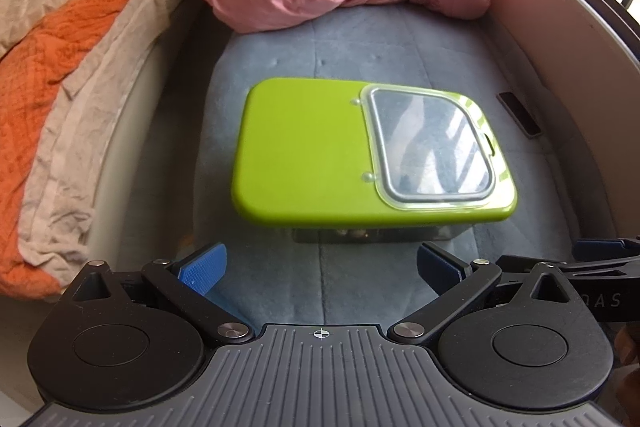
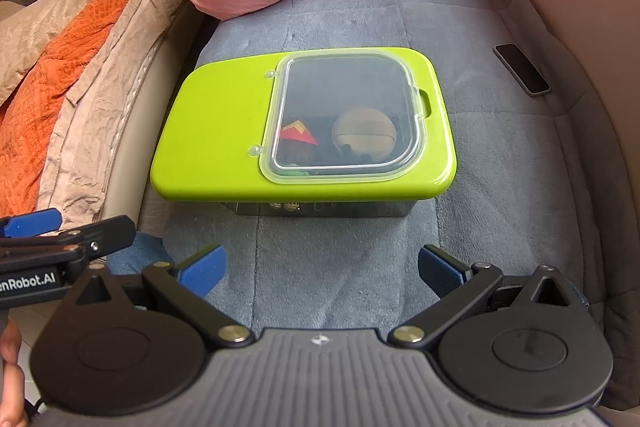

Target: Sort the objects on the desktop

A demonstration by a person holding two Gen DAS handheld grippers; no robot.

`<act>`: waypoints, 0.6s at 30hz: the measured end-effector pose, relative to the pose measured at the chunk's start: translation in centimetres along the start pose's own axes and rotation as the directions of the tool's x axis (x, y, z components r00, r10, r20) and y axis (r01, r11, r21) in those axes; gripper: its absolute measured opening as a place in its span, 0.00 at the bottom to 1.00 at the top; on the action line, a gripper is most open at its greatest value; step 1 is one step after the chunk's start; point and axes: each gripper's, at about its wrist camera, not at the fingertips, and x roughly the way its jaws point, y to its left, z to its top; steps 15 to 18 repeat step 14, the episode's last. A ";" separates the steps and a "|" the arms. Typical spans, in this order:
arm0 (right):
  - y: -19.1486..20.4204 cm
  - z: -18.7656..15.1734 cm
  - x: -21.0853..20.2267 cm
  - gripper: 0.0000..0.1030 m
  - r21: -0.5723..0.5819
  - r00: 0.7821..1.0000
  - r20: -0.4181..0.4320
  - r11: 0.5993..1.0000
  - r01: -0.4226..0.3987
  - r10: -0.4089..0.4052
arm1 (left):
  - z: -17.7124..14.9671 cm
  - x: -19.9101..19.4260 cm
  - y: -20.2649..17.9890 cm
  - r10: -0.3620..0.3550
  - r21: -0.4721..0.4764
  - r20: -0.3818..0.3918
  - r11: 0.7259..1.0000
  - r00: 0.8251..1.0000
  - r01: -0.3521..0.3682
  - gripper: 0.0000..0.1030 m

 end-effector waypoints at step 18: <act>-0.1 0.0 0.2 1.00 -0.006 1.000 -0.008 1.000 -0.004 0.004 | 0.1 -0.3 -0.6 0.049 0.058 0.058 0.997 0.997 -0.052 1.00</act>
